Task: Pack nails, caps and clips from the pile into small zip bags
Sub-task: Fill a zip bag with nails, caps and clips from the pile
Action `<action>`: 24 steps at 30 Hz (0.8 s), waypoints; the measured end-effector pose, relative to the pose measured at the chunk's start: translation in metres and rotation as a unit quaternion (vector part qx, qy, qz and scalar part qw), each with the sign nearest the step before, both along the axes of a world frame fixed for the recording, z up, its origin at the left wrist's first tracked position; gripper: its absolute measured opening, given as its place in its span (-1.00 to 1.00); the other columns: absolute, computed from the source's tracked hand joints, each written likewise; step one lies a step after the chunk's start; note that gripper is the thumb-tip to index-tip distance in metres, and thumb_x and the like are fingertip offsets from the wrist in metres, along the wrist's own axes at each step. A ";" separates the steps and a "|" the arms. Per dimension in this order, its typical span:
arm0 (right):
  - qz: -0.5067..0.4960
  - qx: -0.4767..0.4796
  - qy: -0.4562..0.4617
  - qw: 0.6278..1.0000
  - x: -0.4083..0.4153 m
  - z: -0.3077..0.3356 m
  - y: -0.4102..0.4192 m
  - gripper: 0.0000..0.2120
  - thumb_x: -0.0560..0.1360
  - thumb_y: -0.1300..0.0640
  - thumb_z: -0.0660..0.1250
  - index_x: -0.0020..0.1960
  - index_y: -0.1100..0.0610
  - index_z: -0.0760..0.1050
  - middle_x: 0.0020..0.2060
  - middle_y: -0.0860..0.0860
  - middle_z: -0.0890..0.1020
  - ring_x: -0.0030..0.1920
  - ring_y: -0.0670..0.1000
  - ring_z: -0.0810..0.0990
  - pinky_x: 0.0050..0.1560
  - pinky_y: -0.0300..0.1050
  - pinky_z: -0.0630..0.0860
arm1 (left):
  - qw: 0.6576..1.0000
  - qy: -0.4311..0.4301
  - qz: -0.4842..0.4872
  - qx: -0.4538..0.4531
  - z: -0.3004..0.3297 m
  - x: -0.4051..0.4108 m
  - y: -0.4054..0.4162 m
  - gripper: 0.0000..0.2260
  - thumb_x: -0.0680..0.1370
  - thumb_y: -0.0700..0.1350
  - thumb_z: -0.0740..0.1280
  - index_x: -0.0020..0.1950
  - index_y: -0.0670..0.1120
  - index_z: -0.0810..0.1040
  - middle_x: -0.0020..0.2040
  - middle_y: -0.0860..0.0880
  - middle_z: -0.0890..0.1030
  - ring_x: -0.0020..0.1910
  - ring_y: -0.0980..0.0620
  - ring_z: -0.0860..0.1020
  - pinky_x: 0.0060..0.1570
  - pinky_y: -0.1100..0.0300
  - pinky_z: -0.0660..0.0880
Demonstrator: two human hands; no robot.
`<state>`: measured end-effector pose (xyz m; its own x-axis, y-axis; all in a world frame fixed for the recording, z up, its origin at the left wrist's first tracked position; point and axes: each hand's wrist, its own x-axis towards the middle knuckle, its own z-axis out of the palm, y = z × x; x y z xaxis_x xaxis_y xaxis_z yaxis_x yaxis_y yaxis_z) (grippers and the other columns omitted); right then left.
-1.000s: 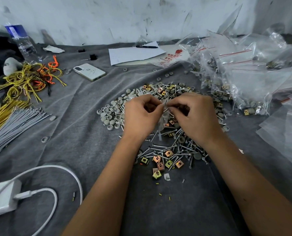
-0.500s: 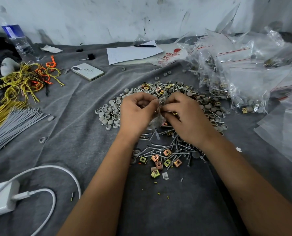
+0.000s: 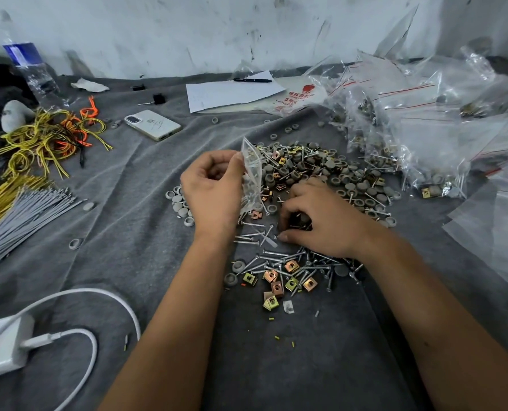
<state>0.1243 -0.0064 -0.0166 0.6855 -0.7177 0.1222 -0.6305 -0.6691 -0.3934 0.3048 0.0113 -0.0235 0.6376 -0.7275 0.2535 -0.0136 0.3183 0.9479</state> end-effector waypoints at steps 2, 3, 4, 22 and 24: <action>0.006 0.002 0.023 1.000 0.001 0.001 0.000 -0.86 0.50 -0.11 0.48 -0.08 -0.09 0.59 -0.06 -0.12 0.49 0.11 -0.02 0.36 0.15 -0.01 0.39 | 1.000 -0.004 -0.021 0.011 -0.001 -0.001 0.000 -0.87 0.56 -0.29 0.45 -0.16 -0.11 0.67 -0.33 -0.03 0.64 -0.42 0.14 0.51 -0.41 0.31 0.46; 0.003 -0.002 0.027 1.000 0.002 0.000 0.000 -0.86 0.52 -0.09 0.46 -0.07 -0.06 0.57 -0.05 -0.11 0.49 0.12 -0.02 0.37 0.17 -0.01 0.39 | 0.999 -0.008 -0.035 0.022 -0.002 -0.002 0.000 -0.87 0.56 -0.29 0.45 -0.16 -0.12 0.68 -0.35 0.00 0.64 -0.44 0.17 0.51 -0.42 0.32 0.46; -0.003 -0.006 0.019 1.000 0.002 0.000 0.000 -0.87 0.54 -0.06 0.44 -0.05 -0.02 0.55 -0.04 -0.11 0.50 0.11 -0.03 0.38 0.17 -0.02 0.40 | 0.998 -0.017 -0.048 0.035 -0.002 -0.003 0.000 -0.87 0.56 -0.30 0.46 -0.16 -0.12 0.68 -0.37 0.02 0.64 -0.45 0.19 0.52 -0.42 0.33 0.45; -0.136 -0.066 -0.292 0.944 0.000 0.002 -0.001 -0.87 0.51 0.28 0.48 0.04 0.13 0.69 -0.12 -0.07 0.72 -0.13 -0.22 0.66 -0.07 -0.43 0.54 | 0.964 -0.230 -0.080 0.103 -0.004 -0.020 0.007 -0.92 0.53 -0.23 0.47 -0.16 -0.11 0.68 -0.37 -0.03 0.66 -0.43 0.12 0.59 -0.43 0.25 0.52; -0.146 -0.051 -0.304 0.940 -0.001 0.002 -0.001 -0.88 0.48 0.26 0.53 -0.01 0.12 0.66 -0.18 -0.09 0.71 -0.17 -0.21 0.68 -0.13 -0.37 0.58 | 0.960 -0.256 -0.068 0.091 -0.004 -0.024 0.007 -0.91 0.51 -0.25 0.45 -0.17 -0.10 0.68 -0.36 0.02 0.66 -0.39 0.14 0.61 -0.37 0.24 0.55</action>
